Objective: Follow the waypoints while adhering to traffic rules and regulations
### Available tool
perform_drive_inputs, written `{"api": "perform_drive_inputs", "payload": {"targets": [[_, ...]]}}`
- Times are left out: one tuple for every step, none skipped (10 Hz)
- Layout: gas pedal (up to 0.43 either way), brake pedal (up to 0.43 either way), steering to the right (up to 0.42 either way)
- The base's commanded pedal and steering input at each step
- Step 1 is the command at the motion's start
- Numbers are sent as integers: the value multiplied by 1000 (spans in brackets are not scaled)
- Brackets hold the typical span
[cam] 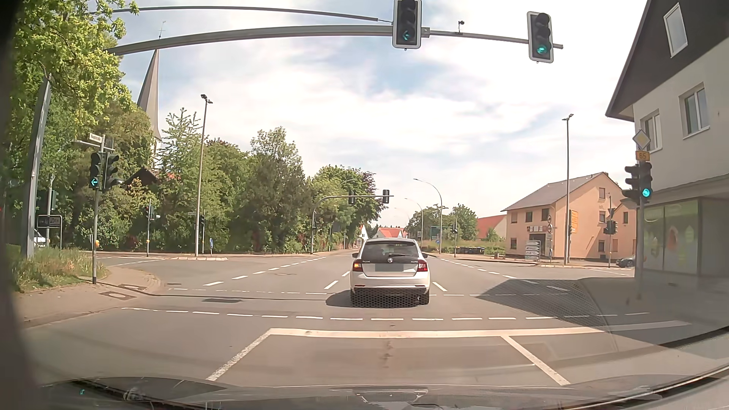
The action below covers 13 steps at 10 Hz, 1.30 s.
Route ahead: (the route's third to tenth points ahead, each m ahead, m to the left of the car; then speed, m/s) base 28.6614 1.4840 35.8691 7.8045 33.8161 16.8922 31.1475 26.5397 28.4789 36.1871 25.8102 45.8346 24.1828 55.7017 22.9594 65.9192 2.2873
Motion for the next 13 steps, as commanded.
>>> {"api": "perform_drive_inputs", "payload": {"targets": [[409,0,1],[409,0,2],[409,0,1],[409,0,1],[409,0,1],[409,0,1],[409,0,1],[409,0,1],[409,0,1],[409,0,1],[409,0,1],[409,0,1],[409,0,1]]}}
